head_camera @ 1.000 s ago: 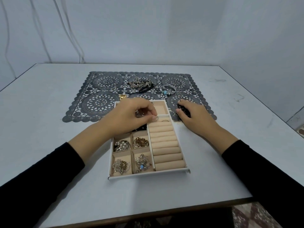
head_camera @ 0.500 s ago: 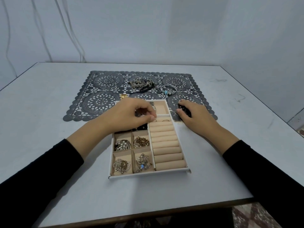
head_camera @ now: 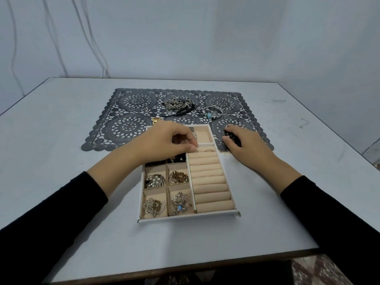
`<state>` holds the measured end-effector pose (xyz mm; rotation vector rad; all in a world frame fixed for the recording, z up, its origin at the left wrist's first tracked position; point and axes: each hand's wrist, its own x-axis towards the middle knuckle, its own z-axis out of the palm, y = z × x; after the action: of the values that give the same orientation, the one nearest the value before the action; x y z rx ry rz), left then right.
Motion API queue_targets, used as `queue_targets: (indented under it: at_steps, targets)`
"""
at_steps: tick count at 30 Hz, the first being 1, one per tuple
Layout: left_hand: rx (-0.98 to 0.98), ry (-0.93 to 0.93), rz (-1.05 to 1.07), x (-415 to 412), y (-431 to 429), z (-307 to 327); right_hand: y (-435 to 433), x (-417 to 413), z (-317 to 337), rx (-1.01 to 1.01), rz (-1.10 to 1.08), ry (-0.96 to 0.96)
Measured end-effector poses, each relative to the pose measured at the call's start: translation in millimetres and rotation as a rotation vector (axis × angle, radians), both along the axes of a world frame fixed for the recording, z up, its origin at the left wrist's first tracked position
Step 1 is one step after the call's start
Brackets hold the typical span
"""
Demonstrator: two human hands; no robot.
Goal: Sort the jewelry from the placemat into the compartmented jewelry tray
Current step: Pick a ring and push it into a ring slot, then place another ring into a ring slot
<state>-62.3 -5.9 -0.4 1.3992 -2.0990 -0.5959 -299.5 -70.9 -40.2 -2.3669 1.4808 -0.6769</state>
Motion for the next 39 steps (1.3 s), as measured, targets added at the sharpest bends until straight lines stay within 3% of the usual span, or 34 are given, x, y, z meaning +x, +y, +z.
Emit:
queue_targets:
  at_steps: [20, 25, 30, 39]
  targets:
    - [0.019, 0.103, 0.037, 4.8, 4.1, 2.1, -1.5, -1.1, 1.2, 0.024, -0.022, -0.039]
    - [-0.014, 0.284, 0.185, 28.7, 2.1, 8.3, -5.0, -1.6, 5.2, -0.010, -0.049, -0.052]
    - [-0.225, 0.222, 0.393, 66.2, -11.7, 5.4, -21.1, 0.3, 7.3, -0.069, -0.071, -0.100]
    - [-0.242, 0.110, 0.567, 114.6, -42.7, -18.6, -58.0, 16.1, 4.5, -0.090, -0.159, -0.061]
